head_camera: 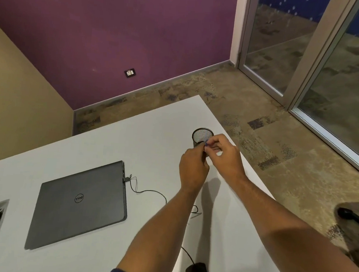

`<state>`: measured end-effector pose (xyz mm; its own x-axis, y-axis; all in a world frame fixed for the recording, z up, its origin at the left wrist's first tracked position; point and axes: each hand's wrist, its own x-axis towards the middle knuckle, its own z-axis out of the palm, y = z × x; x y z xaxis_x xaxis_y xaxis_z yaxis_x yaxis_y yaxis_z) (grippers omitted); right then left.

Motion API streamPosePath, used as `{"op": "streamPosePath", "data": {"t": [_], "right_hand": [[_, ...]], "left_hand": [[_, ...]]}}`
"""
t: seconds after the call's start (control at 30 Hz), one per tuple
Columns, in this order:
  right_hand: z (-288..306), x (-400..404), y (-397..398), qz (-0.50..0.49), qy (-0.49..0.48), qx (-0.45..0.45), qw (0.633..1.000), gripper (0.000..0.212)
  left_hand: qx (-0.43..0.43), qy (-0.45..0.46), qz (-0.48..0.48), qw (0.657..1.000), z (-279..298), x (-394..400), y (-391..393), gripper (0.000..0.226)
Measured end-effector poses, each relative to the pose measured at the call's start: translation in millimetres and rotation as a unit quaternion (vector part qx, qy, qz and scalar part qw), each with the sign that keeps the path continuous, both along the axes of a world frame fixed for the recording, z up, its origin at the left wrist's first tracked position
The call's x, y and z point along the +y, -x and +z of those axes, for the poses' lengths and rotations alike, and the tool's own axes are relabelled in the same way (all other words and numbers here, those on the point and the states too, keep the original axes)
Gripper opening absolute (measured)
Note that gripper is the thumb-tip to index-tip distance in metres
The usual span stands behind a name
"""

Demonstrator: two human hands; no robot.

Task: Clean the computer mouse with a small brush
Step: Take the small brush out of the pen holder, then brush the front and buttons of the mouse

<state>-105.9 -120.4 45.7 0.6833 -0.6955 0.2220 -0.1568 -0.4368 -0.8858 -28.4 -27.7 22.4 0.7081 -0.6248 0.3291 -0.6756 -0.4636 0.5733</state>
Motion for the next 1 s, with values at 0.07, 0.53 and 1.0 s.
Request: {"op": "streamPosePath", "data": {"t": [0.07,0.53,1.0], "right_hand": [[-0.1,14.8,16.5,0.005,-0.026,0.028,0.999,0.038],[-23.4,112.9,134.3,0.170,-0.050,0.186,0.966,0.009],[-49.7,162.1,210.6,0.164,0.000,0.202,0.966,0.011]], "left_hand": [[0.015,-0.020,-0.012,1.000,-1.1,18.9,15.1,0.026],[0.035,-0.212,-0.092,0.972,-34.5,165.1,111.3,0.017],[0.090,-0.162,-0.113,0.976,-55.7,268.0,171.6,0.052]]}}
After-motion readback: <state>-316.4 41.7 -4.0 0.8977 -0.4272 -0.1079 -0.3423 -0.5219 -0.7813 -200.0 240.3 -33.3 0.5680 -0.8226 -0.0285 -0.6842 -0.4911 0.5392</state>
